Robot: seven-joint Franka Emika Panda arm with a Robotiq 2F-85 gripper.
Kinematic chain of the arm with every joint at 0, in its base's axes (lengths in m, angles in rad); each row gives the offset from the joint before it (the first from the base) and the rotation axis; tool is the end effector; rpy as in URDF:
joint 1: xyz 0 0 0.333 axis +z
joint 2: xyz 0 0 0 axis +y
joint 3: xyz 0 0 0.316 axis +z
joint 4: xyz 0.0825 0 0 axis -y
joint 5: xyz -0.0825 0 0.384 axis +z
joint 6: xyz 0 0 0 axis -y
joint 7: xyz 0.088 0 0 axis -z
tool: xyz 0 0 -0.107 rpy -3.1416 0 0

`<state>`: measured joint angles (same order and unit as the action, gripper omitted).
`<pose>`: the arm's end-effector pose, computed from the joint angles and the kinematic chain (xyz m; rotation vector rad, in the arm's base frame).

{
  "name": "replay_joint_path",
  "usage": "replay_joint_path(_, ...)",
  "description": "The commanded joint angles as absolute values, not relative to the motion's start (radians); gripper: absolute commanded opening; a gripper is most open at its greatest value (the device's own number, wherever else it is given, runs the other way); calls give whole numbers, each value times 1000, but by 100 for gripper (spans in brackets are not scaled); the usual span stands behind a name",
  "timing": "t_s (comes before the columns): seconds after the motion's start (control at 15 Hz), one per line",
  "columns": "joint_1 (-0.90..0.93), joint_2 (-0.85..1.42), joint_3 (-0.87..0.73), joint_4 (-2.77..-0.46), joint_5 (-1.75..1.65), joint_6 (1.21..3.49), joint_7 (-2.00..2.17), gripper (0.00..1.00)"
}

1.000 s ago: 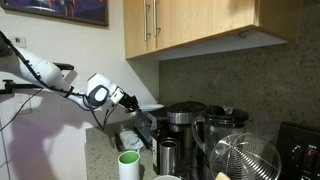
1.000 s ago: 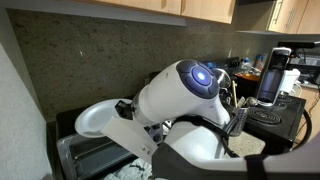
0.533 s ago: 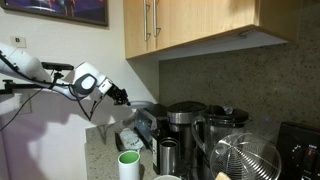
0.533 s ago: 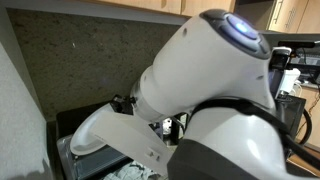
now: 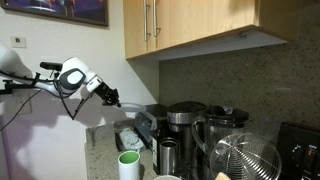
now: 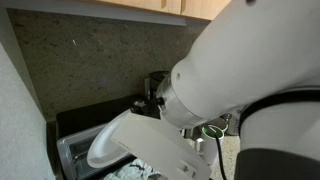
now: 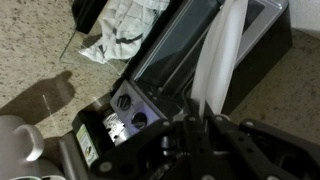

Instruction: Remove the white plate from the top of the oven and put it inside the oven

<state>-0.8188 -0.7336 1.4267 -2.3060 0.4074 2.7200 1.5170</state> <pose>0.4137 0.3432 0.4357 -2.2960 1.3623 -0.9665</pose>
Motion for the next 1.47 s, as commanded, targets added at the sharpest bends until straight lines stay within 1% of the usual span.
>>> replay_joint_path(0.0, -788, -687, 1420, -2367, 383, 2740, 1605, 8)
replay_joint_path(0.27, -849, -644, 1495, -2425, 382, 2857, 1649, 7)
replay_joint_path(0.53, -992, -586, 1640, -2442, 396, 3031, 1677, 8)
replay_joint_path(1.0, -1412, -560, 2016, -2355, 414, 3275, 1705, 8)
replay_joint_path(1.4, -1777, -628, 2338, -2174, 400, 3340, 1710, 8)
